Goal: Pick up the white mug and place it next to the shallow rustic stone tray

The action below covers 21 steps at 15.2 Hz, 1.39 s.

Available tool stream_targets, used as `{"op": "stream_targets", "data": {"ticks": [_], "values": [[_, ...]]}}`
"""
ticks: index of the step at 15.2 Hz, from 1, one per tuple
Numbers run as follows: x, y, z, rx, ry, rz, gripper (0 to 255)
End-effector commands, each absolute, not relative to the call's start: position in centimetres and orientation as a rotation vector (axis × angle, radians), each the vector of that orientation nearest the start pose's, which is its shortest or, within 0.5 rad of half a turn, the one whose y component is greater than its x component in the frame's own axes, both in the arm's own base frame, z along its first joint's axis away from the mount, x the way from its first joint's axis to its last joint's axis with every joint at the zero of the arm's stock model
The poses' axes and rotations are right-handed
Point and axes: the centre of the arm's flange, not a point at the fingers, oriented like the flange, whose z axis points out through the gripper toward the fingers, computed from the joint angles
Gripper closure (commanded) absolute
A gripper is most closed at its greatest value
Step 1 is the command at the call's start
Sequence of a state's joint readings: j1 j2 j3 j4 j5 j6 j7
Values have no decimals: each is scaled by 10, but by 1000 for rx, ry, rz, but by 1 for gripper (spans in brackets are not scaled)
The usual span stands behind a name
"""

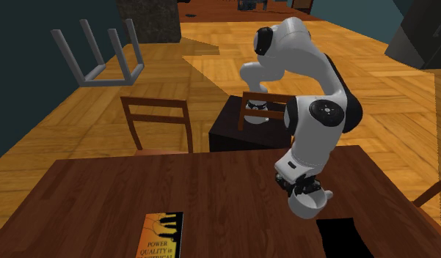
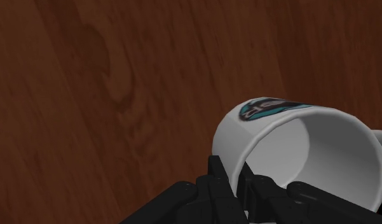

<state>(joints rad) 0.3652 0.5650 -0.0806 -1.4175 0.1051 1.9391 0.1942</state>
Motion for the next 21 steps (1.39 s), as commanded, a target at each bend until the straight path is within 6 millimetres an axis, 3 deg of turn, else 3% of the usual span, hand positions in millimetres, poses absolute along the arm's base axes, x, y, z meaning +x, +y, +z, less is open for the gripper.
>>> {"op": "stream_targets", "data": {"ticks": [1, 8, 9, 14, 18, 21], "values": [[674, 216, 360, -3096, -96, 81, 255], [674, 216, 360, -3096, -96, 81, 255], [674, 216, 360, -3096, -96, 81, 0], [674, 216, 360, -3096, -96, 81, 0], [676, 213, 409, -3096, -96, 81, 0], [676, 213, 409, -3096, -96, 81, 0]]}}
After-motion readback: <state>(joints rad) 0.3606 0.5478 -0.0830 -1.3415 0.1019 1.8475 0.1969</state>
